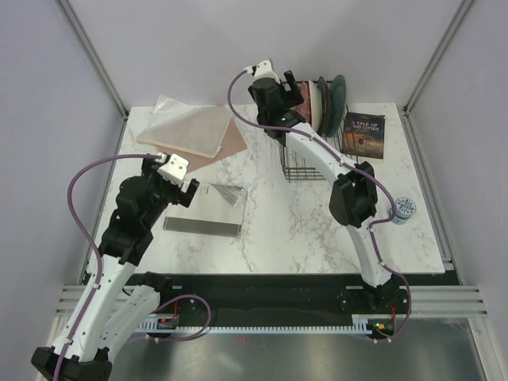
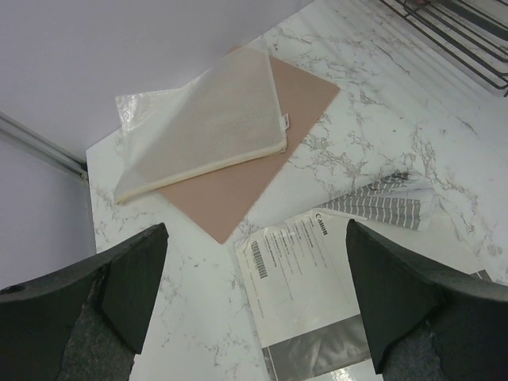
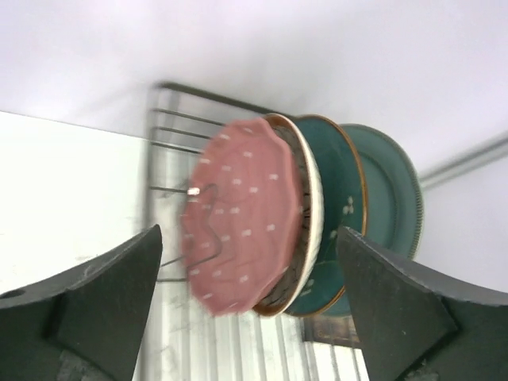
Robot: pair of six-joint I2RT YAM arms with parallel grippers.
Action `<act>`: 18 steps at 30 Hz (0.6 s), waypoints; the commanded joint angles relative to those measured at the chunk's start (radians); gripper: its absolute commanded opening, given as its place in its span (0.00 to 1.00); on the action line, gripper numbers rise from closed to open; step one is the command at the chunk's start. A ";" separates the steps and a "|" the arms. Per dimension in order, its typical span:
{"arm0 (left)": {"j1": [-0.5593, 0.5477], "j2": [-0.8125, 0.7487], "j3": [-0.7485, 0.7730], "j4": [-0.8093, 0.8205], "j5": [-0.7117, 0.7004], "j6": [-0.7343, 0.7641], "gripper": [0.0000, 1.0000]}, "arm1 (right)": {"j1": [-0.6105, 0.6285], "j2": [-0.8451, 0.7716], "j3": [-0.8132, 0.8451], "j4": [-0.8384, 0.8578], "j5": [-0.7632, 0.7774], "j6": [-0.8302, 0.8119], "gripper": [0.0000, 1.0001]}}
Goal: Load the plates into the dish rack
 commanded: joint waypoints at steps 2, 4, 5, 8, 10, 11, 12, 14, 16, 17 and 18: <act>0.003 0.061 0.082 0.006 0.000 -0.053 1.00 | 0.027 -0.221 -0.002 -0.126 -0.167 0.174 0.98; 0.003 0.104 0.115 -0.012 0.000 -0.065 1.00 | 0.012 -0.261 -0.008 -0.183 -0.278 0.223 0.98; 0.003 0.119 0.136 -0.015 -0.002 -0.070 1.00 | 0.005 -0.302 -0.014 -0.229 -0.313 0.272 0.98; 0.003 0.156 0.168 -0.019 -0.002 -0.114 1.00 | -0.031 -0.390 -0.052 -0.303 -0.414 0.304 0.98; 0.003 0.188 0.188 -0.038 0.021 -0.151 1.00 | -0.074 -0.468 -0.089 -0.332 -0.432 0.318 0.98; 0.003 0.202 0.214 -0.048 0.044 -0.163 1.00 | -0.095 -0.497 -0.136 -0.340 -0.440 0.353 0.98; 0.003 0.222 0.228 -0.057 0.046 -0.176 1.00 | -0.144 -0.526 -0.160 -0.347 -0.448 0.381 0.98; 0.003 0.281 0.272 -0.083 0.037 -0.219 1.00 | -0.193 -0.612 -0.245 -0.372 -0.442 0.392 0.98; 0.003 0.315 0.299 -0.089 0.024 -0.243 1.00 | -0.259 -0.701 -0.308 -0.395 -0.425 0.401 0.98; 0.003 0.347 0.320 -0.091 0.012 -0.249 1.00 | -0.282 -0.730 -0.372 -0.401 -0.407 0.398 0.98; 0.003 0.360 0.329 -0.089 0.008 -0.258 1.00 | -0.322 -0.758 -0.408 -0.406 -0.394 0.398 0.98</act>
